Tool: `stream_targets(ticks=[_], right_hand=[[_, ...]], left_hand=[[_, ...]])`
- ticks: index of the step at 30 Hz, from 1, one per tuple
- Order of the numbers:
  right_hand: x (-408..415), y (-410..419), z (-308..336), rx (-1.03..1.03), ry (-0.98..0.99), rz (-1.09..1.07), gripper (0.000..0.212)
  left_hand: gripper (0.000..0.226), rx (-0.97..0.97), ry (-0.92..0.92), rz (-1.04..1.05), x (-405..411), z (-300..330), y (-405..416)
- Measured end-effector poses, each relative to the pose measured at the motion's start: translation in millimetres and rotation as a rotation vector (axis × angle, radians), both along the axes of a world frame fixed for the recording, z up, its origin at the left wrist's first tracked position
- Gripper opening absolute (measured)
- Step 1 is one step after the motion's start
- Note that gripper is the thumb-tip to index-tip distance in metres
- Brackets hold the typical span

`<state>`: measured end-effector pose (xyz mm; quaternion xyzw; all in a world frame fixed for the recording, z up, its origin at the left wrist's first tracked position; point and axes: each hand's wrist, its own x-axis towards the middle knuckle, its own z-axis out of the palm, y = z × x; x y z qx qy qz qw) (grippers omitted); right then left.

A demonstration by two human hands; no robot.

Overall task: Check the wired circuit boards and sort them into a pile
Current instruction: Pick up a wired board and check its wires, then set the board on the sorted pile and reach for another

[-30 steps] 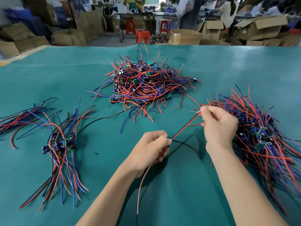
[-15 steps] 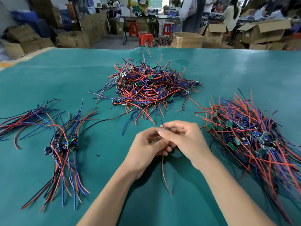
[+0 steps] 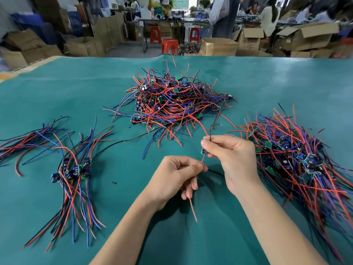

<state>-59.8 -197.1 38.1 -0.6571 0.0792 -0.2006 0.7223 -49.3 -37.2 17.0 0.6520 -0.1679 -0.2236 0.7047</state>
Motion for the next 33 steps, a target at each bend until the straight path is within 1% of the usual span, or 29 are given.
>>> stream_targets(ticks=[4,8,11,14,15,16,19,22,24,25,27,29,31,33], right_hand=[[0,-14,10,0.118,-0.039,-0.129,0.024],[-4,-36,30,0.148,-0.113,-0.238,0.017],[-13,-57,48,0.108,-0.155,-0.291,0.014],[-25,-93,74,0.065,-0.174,-0.299,0.013],[-28,-109,85,0.012,-0.155,-0.286,0.011],[-30,-124,95,-0.100,-0.106,-0.262,0.010],[-30,-163,114,-0.614,0.156,-0.179,0.011],[-20,-178,104,-1.092,0.419,-0.132,0.012],[-16,-178,92,-1.339,0.537,-0.073,0.014],[-16,-176,87,-1.403,0.573,-0.064,0.017],[-17,-168,85,-1.410,0.608,-0.068,0.019],[-15,-153,87,-1.422,0.597,-0.099,0.019],[-8,-128,93,-1.472,0.505,-0.119,0.021],[7,-88,96,-1.450,0.338,-0.023,0.014]], left_hand=[[0.017,0.038,-0.015,-0.087,-2,1,0],[0.018,0.067,-0.048,-0.158,-2,3,0],[0.017,0.090,-0.071,-0.192,-2,2,0],[0.017,0.112,-0.078,-0.191,-2,0,-2],[0.017,0.109,-0.068,-0.174,-2,-1,-2],[0.015,0.102,-0.057,-0.150,-2,-1,-3],[0.013,0.071,-0.035,-0.084,-1,-1,-4],[0.012,0.033,-0.012,-0.054,-1,-1,-5],[0.011,0.012,0.006,-0.040,-1,-1,-6],[0.010,0.004,0.014,-0.034,-1,-1,-6],[0.010,-0.009,0.029,-0.020,-1,-1,-6],[0.012,-0.016,0.038,-0.005,-1,0,-7],[0.013,-0.026,0.051,0.015,-1,2,-8],[0.013,-0.041,0.061,0.047,-1,2,-9]])
